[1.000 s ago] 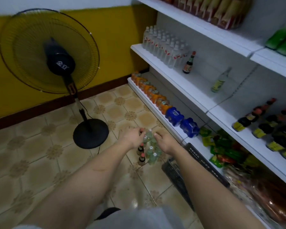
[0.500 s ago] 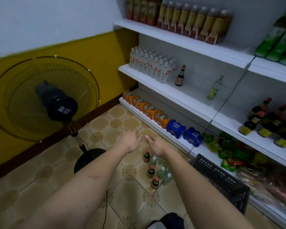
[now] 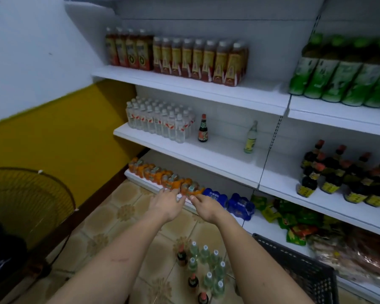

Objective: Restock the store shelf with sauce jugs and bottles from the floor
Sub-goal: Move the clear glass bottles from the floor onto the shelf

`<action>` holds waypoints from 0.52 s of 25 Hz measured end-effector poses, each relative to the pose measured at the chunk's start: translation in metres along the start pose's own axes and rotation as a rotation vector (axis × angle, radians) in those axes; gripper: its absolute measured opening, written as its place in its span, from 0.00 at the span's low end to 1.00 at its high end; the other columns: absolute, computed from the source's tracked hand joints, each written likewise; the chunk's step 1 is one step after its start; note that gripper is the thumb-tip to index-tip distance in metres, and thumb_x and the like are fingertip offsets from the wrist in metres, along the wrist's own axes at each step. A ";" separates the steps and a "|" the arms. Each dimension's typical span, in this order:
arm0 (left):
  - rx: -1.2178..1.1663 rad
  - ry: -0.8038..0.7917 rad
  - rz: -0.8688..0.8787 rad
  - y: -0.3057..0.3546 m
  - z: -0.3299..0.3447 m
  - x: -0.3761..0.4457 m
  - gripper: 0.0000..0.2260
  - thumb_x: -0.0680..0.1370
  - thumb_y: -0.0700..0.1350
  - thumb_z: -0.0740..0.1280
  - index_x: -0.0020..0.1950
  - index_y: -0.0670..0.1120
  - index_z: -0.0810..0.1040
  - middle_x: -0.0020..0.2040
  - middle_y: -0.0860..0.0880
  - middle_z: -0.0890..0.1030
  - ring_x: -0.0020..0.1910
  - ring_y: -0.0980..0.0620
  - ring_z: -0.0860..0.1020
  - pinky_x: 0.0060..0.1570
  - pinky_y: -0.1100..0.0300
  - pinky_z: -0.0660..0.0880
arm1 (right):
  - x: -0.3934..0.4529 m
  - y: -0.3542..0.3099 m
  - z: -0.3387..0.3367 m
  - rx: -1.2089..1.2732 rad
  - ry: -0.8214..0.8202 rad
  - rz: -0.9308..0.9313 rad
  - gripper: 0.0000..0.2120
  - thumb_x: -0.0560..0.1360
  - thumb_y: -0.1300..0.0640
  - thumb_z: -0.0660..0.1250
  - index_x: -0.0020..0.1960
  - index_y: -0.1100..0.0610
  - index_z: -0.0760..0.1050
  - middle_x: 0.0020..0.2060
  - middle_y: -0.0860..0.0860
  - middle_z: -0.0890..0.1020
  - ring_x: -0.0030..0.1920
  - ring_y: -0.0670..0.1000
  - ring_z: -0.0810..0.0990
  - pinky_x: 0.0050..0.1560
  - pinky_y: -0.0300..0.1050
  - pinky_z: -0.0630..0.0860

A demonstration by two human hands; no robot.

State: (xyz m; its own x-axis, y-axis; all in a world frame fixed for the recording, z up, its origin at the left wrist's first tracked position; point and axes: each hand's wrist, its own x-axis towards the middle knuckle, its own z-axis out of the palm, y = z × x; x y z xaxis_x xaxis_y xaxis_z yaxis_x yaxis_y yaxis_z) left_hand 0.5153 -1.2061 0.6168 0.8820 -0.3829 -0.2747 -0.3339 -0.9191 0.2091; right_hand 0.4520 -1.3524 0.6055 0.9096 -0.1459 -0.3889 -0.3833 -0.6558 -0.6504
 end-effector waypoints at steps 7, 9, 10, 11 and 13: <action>0.010 -0.062 0.105 0.036 0.004 0.075 0.24 0.82 0.59 0.52 0.73 0.49 0.68 0.73 0.44 0.71 0.73 0.44 0.66 0.71 0.43 0.65 | 0.040 0.051 -0.027 0.130 0.016 0.200 0.25 0.84 0.44 0.51 0.73 0.59 0.69 0.69 0.59 0.74 0.66 0.58 0.73 0.62 0.47 0.68; 0.016 -0.103 0.129 0.042 0.014 0.089 0.23 0.82 0.59 0.53 0.73 0.49 0.69 0.72 0.43 0.72 0.71 0.43 0.68 0.69 0.45 0.67 | 0.048 0.061 -0.021 0.165 0.015 0.246 0.25 0.84 0.45 0.52 0.74 0.58 0.68 0.71 0.58 0.72 0.69 0.58 0.71 0.67 0.48 0.66; 0.013 -0.135 0.146 0.044 0.019 0.095 0.23 0.82 0.59 0.53 0.72 0.49 0.70 0.71 0.42 0.73 0.70 0.43 0.69 0.67 0.46 0.69 | 0.052 0.066 -0.016 0.184 0.017 0.269 0.24 0.84 0.45 0.52 0.74 0.58 0.68 0.71 0.57 0.72 0.70 0.58 0.71 0.68 0.48 0.66; 0.013 -0.167 0.165 0.044 0.024 0.101 0.23 0.82 0.58 0.53 0.72 0.48 0.70 0.70 0.42 0.73 0.68 0.42 0.70 0.65 0.48 0.70 | 0.056 0.071 -0.010 0.203 0.020 0.298 0.24 0.84 0.45 0.53 0.73 0.58 0.68 0.71 0.57 0.72 0.70 0.58 0.71 0.69 0.49 0.66; 0.043 -0.245 0.192 0.040 0.039 0.115 0.23 0.82 0.58 0.53 0.72 0.48 0.69 0.69 0.42 0.74 0.67 0.42 0.71 0.64 0.47 0.71 | 0.063 0.082 0.009 0.236 0.012 0.370 0.25 0.83 0.45 0.54 0.74 0.59 0.68 0.72 0.57 0.72 0.70 0.58 0.71 0.69 0.50 0.67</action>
State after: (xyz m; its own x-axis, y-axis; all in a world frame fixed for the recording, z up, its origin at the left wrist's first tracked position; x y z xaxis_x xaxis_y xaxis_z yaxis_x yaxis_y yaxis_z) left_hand 0.5903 -1.2905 0.5565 0.6968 -0.5564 -0.4526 -0.5052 -0.8287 0.2410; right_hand 0.4761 -1.4086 0.5212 0.7054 -0.3486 -0.6172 -0.7086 -0.3707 -0.6004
